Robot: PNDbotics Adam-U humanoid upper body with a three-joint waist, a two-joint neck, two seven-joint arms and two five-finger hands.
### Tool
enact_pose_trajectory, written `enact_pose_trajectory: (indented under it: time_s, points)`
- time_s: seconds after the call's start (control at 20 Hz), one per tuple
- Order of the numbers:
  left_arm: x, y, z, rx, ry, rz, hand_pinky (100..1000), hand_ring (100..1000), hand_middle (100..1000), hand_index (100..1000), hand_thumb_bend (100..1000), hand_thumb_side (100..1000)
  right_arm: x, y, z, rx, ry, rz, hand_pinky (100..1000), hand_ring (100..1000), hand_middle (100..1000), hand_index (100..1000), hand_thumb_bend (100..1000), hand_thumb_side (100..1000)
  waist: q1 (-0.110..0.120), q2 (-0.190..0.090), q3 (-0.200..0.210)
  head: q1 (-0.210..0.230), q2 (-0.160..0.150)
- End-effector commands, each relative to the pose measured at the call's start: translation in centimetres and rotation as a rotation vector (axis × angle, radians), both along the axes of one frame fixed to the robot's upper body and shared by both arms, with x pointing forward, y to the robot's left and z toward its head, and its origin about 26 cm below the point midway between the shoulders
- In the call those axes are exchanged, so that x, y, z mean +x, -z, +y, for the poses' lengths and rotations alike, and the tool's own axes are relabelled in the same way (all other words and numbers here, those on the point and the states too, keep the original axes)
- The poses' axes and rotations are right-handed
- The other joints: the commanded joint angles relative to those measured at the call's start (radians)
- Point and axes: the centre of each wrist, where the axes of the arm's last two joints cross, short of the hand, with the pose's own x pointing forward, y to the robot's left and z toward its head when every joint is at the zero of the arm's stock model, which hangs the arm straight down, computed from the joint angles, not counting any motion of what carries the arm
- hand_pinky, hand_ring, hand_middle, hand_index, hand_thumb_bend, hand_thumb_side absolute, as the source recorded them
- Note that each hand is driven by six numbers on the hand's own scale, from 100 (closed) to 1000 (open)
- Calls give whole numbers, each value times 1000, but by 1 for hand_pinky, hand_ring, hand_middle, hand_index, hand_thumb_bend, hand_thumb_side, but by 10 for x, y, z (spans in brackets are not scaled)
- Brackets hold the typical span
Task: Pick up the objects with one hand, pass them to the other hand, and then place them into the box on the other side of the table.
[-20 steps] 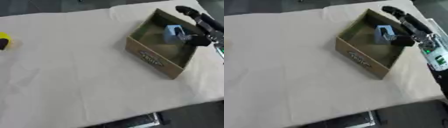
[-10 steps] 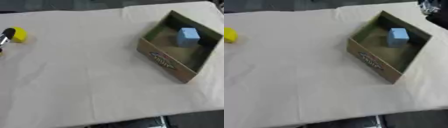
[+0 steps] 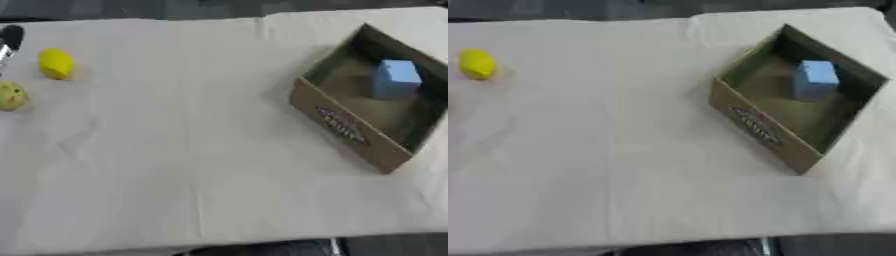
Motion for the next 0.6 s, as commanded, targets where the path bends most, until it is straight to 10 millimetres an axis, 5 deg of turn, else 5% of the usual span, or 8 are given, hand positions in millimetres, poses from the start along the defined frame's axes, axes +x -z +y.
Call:
enact_pose_trajectory:
  time_s: [0.05, 0.45, 0.6]
  points:
    - [-4, -23, 8, 17, -30, -66, 782, 575, 755, 831, 435, 715, -7, -21, -4, -11, 13, -45, 988, 855, 955, 845, 100, 473, -9, -13, 1, 13, -2]
    - [-1, -53, 28, 100, -118, -56, 804, 612, 786, 850, 272, 742, -12, -26, -1, 4, 24, -45, 989, 859, 961, 765, 100, 487, -1, -2, 2, 33, -2]
    - [5, -67, 41, 150, -135, 17, 804, 618, 783, 853, 279, 728, -13, -28, -2, 8, 29, -49, 987, 858, 967, 830, 100, 488, 4, -2, 3, 40, -2]
